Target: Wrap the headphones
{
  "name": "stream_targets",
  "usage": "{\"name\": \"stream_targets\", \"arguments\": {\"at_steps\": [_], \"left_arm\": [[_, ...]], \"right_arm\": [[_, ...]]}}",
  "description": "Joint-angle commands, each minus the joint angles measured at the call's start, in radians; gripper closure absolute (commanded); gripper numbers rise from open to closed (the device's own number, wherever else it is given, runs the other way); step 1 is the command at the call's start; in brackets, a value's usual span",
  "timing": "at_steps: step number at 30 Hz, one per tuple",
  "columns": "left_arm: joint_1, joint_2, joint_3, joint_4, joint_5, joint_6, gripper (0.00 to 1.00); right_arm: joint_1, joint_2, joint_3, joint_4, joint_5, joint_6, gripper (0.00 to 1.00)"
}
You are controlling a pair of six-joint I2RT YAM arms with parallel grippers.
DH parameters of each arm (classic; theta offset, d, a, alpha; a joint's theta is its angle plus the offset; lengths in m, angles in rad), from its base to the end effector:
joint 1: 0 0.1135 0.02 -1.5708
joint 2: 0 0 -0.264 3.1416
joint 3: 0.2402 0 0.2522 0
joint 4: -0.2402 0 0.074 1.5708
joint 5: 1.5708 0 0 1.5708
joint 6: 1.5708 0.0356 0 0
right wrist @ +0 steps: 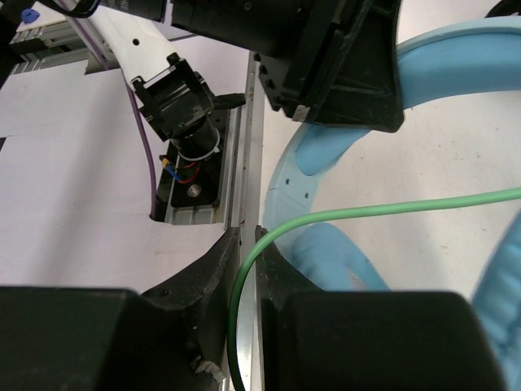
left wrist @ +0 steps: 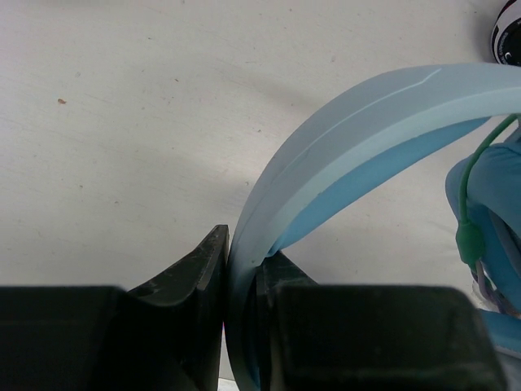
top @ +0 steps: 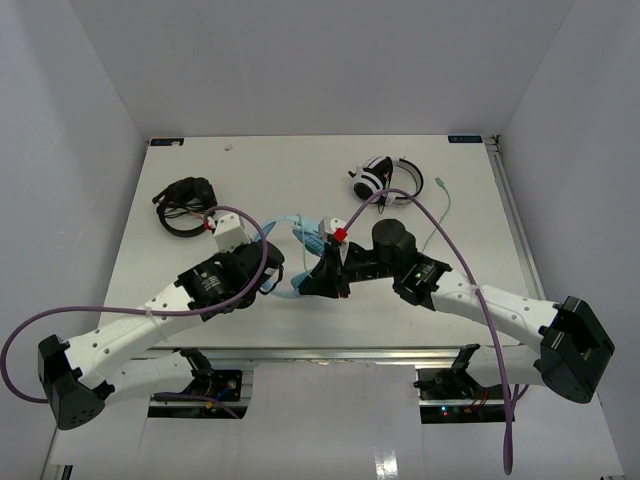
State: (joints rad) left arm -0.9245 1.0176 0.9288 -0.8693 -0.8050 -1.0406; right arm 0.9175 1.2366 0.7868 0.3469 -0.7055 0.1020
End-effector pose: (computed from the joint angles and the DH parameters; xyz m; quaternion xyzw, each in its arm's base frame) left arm 0.1333 -0.1341 0.2954 -0.1688 0.8689 -0.0236 0.4647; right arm 0.1523 0.2369 0.3000 -0.4887 0.5479 0.5306 0.4235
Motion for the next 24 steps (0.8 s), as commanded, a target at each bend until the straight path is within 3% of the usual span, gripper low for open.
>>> {"name": "stream_targets", "arguments": {"at_steps": [1,9,14,24], "left_arm": [[0.016,-0.011,0.067,0.067,-0.084,-0.105,1.00],[0.018,-0.003,0.110,-0.006,-0.104,-0.189,1.00],[0.018,0.005,0.147,-0.065,-0.109,-0.253,1.00],[0.017,0.001,0.198,-0.104,-0.108,-0.320,1.00]], "right_arm": [[0.039,-0.004,0.010,0.016,-0.051,0.008,0.81],[0.053,0.008,-0.008,0.032,-0.039,0.009,0.82],[0.062,-0.005,-0.023,0.031,0.017,0.004,0.91],[0.093,-0.022,-0.029,-0.026,0.252,0.009,0.92]]}}
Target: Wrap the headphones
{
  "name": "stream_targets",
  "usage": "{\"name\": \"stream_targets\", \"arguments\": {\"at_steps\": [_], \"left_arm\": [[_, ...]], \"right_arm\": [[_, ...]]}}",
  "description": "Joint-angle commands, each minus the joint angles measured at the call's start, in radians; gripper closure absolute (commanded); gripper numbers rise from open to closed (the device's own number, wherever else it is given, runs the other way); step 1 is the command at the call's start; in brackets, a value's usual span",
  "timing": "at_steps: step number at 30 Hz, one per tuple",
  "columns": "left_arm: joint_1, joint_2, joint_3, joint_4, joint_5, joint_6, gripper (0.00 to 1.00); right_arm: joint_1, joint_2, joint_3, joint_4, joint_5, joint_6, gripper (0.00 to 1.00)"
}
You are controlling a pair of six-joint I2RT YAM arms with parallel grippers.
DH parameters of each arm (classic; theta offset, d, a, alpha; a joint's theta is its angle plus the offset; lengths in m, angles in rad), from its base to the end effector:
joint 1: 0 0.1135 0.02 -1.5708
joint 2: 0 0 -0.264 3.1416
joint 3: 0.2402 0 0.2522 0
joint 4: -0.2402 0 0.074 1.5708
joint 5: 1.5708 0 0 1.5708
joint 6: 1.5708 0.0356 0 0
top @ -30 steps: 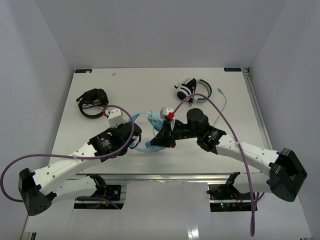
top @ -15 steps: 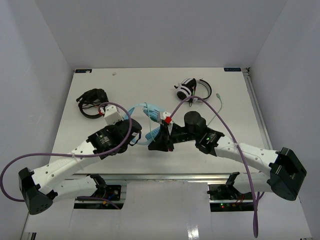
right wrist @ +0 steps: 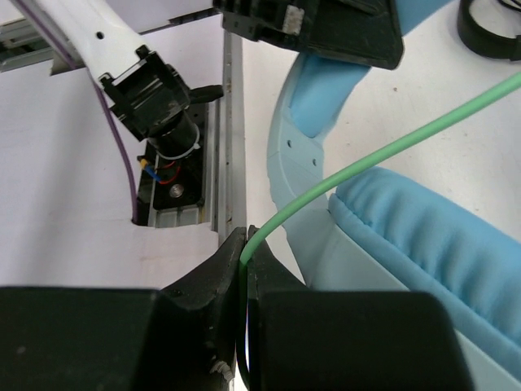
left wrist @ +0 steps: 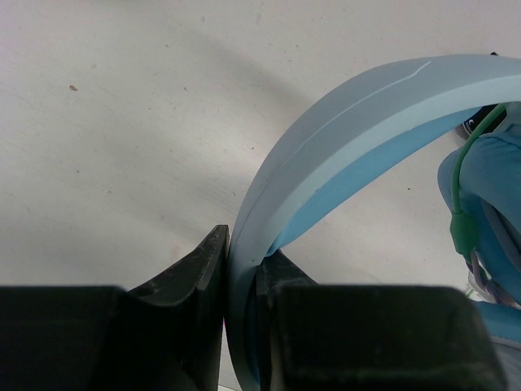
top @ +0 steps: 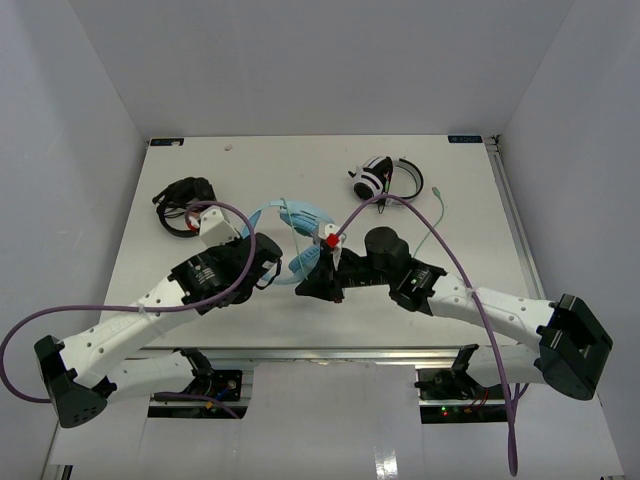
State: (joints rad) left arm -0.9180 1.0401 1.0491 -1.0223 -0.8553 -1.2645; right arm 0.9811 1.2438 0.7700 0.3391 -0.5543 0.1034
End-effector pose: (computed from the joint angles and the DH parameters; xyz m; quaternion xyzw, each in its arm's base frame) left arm 0.1321 -0.1285 0.3208 -0.2632 0.8421 -0.0382 0.4693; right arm 0.1423 0.2464 0.2911 -0.4707 0.5792 0.5031 0.4357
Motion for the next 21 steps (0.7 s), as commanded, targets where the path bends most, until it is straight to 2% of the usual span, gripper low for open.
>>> {"name": "stream_targets", "arguments": {"at_steps": [1,10,15,21], "left_arm": [[0.011,-0.021,0.081,0.051,-0.057,-0.096,1.00],[0.011,-0.026,0.093,0.062,-0.020,-0.107,1.00],[0.011,-0.017,0.123,0.013,-0.010,-0.141,1.00],[0.011,-0.008,0.134,0.016,0.005,-0.153,1.00]], "right_arm": [[0.033,-0.032,-0.014,-0.021,0.132,0.009,0.92],[0.067,-0.057,-0.030,0.001,0.267,-0.027,0.88],[0.070,-0.086,-0.083,0.058,0.345,-0.073,0.87],[0.071,-0.077,-0.103,0.090,0.348,-0.068,0.81]]}}
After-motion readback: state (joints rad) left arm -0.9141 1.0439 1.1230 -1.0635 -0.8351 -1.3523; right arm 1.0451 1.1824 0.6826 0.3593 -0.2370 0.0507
